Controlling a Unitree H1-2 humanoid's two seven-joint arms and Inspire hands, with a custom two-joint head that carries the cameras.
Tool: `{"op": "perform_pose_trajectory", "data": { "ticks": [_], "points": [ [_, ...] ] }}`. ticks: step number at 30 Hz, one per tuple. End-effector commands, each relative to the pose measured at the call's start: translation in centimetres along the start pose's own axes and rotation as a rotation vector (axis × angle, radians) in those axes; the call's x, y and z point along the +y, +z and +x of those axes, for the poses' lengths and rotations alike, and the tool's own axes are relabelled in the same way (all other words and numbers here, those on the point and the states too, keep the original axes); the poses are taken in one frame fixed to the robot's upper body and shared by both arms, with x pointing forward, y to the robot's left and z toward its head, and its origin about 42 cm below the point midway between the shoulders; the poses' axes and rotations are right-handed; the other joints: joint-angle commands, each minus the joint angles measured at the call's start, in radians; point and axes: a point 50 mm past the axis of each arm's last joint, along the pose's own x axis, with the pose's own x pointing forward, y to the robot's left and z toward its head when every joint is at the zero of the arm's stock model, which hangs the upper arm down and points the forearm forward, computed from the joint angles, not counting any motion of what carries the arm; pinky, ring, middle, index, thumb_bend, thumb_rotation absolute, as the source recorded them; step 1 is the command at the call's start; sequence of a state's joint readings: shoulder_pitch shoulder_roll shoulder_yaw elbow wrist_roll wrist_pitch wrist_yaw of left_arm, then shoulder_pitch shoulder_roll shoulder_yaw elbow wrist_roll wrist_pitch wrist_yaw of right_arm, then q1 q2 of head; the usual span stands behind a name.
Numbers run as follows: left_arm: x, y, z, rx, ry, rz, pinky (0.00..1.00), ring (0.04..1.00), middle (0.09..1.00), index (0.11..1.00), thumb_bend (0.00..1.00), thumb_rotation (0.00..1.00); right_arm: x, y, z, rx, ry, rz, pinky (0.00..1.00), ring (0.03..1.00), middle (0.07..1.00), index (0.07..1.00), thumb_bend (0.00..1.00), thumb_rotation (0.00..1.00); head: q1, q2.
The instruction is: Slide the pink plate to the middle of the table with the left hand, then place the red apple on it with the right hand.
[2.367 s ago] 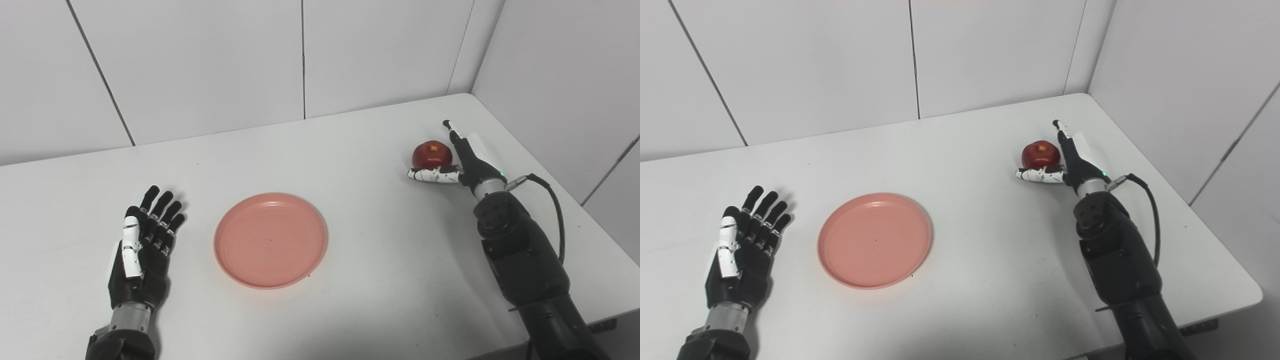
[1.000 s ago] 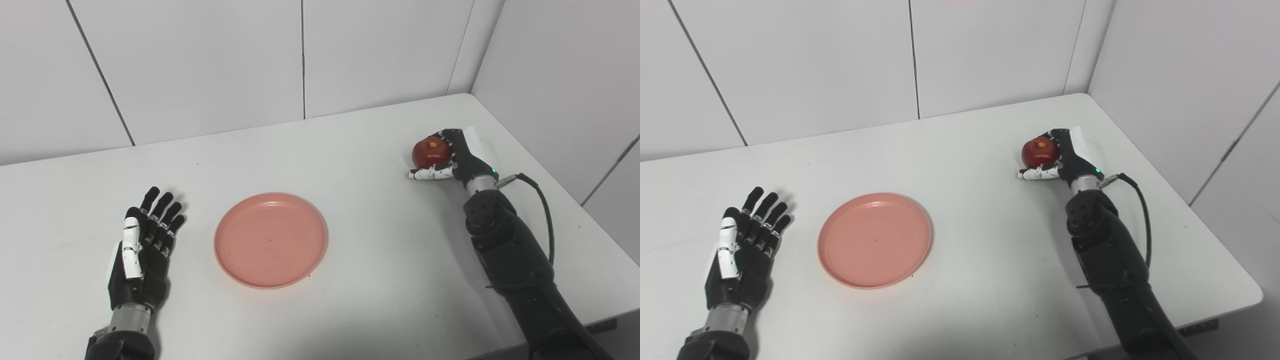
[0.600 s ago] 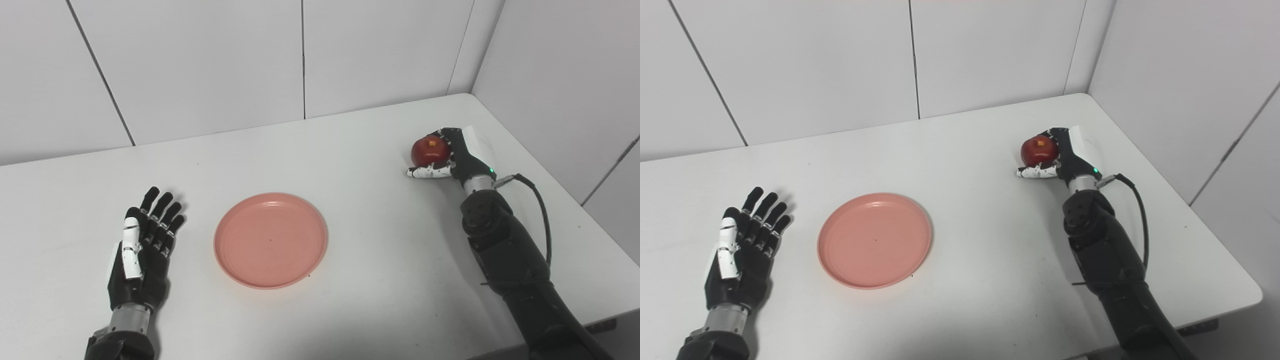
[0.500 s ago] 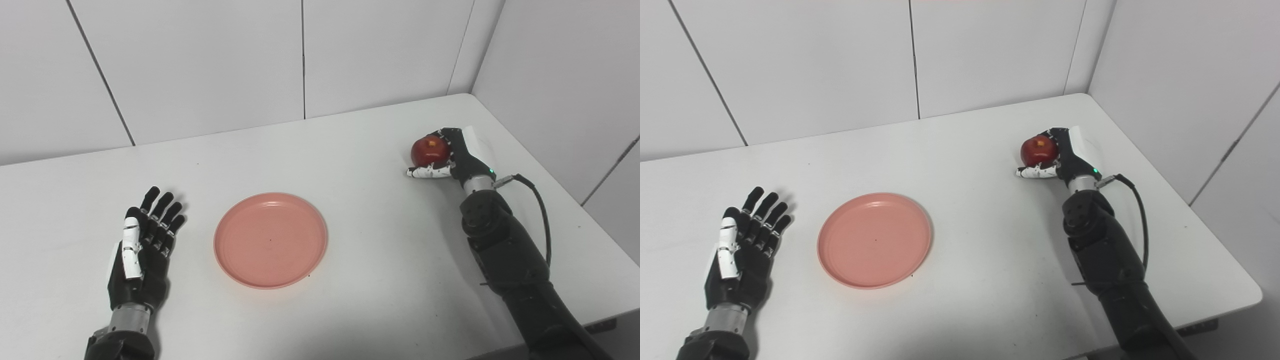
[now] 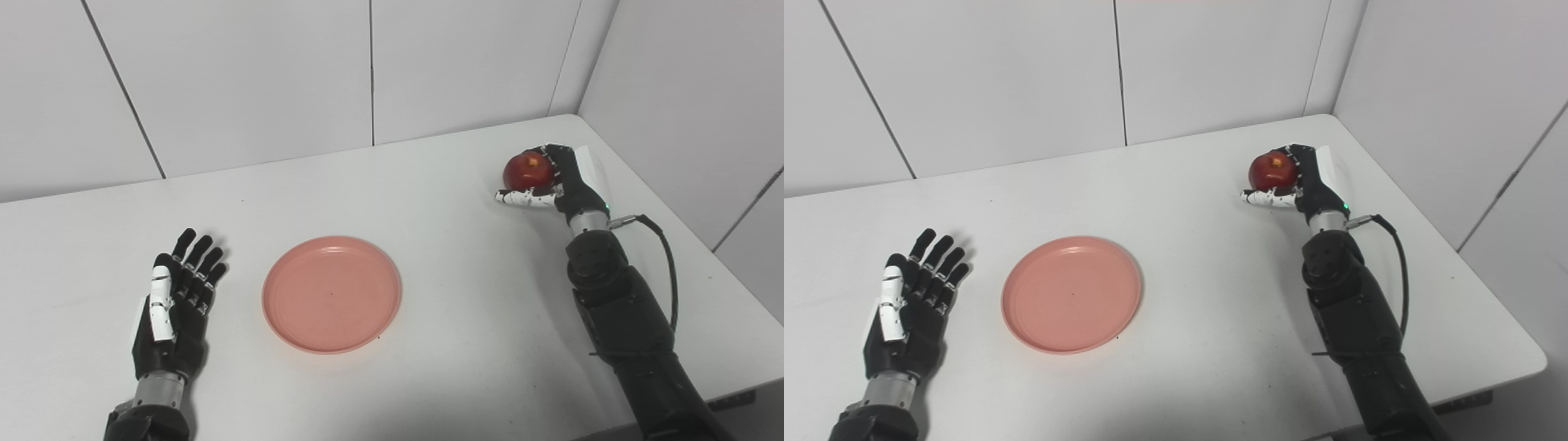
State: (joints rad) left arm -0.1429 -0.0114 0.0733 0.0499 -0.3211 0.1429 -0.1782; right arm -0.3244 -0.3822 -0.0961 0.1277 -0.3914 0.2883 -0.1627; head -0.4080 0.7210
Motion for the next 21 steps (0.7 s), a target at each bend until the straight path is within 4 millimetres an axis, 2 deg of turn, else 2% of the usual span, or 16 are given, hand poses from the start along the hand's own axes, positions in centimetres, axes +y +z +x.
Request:
{"op": "perform_pose_trajectory", "data": {
  "ticks": [1,5,12,21],
  "points": [
    [0.3,-0.9,-0.4,0.054,0.027,0.002,0.93,0.905,0.915,0.899,0.39,1.00,-1.6,2.4,0.8,-0.072,-0.054,0.019,0.47,0.518,0.543,0.488,0.51,0.13,0.001,0.001],
    [0.2,-1.0,-0.3,0.054,0.024,0.004,0.93,0.903,0.912,0.898,0.40,1.00,-1.7,3.4,0.5,-0.109,-0.053,0.032,0.46,0.507,0.534,0.488,0.51,0.13,0.010,-0.002],
    [-0.2,-1.2,-0.3,0.052,0.019,0.017,0.92,0.906,0.914,0.900,0.40,1.00,-1.3,6.8,-0.5,-0.191,-0.027,0.043,0.42,0.484,0.521,0.488,0.51,0.13,0.032,-0.007],
    [-1.4,-1.5,-0.4,0.048,0.038,0.020,0.91,0.897,0.905,0.893,0.40,1.00,0.9,11.4,-2.1,-0.334,0.066,0.041,0.41,0.479,0.514,0.487,0.51,0.13,0.082,-0.014]
  ]
}}
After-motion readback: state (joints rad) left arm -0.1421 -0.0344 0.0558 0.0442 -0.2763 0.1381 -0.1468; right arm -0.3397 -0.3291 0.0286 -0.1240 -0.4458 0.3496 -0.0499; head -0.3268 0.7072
